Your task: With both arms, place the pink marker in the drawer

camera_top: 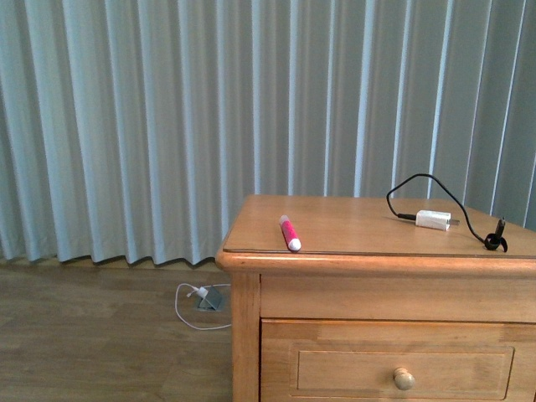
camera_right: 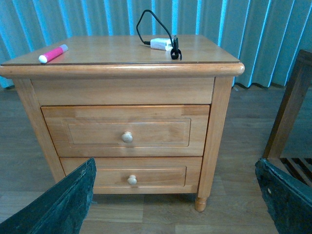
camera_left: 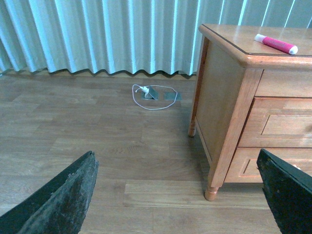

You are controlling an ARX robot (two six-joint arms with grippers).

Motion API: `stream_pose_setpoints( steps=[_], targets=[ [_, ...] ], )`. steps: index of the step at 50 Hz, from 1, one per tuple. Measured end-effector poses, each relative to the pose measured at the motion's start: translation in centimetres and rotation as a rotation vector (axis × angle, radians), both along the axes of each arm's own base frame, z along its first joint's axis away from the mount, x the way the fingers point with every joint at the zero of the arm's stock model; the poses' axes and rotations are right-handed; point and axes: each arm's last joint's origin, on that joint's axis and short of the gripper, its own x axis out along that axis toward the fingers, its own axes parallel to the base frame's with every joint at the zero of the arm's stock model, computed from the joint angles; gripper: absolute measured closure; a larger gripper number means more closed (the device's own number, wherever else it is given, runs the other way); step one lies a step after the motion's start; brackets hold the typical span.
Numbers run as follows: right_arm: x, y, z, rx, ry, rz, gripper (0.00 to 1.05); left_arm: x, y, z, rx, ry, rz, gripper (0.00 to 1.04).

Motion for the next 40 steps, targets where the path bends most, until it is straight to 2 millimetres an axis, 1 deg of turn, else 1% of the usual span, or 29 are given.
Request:
stream_pose_setpoints(
  steps=[12,17,19,23,29,32,40],
  targets=[
    [0.0,0.0,0.0,0.003,0.005,0.003,0.08,0.0,0.0,0.0,0.000,0.000,0.000,0.06],
    [0.3,0.1,-0.8,0.067,0.222,0.039,0.08,0.0,0.0,0.0,0.000,0.000,0.000,0.06],
    [0.6,0.1,-0.8,0.081,0.249,0.037,0.08,0.0,0.0,0.0,0.000,0.000,0.000,0.06],
    [1.3,0.1,-0.3,0.093,0.265,0.034,0.08,0.0,0.0,0.0,0.000,0.000,0.000,0.06],
    [3.4,0.1,0.7,0.095,0.281,0.037,0.08,0.0,0.0,0.0,0.000,0.000,0.000,0.06],
    [4.5,0.1,0.9,0.093,0.287,0.040,0.08,0.0,0.0,0.0,0.000,0.000,0.000,0.06],
    [9.4,0.2,0.5,0.092,0.323,0.031,0.08,0.0,0.0,0.0,0.000,0.000,0.000,0.06]
  ],
)
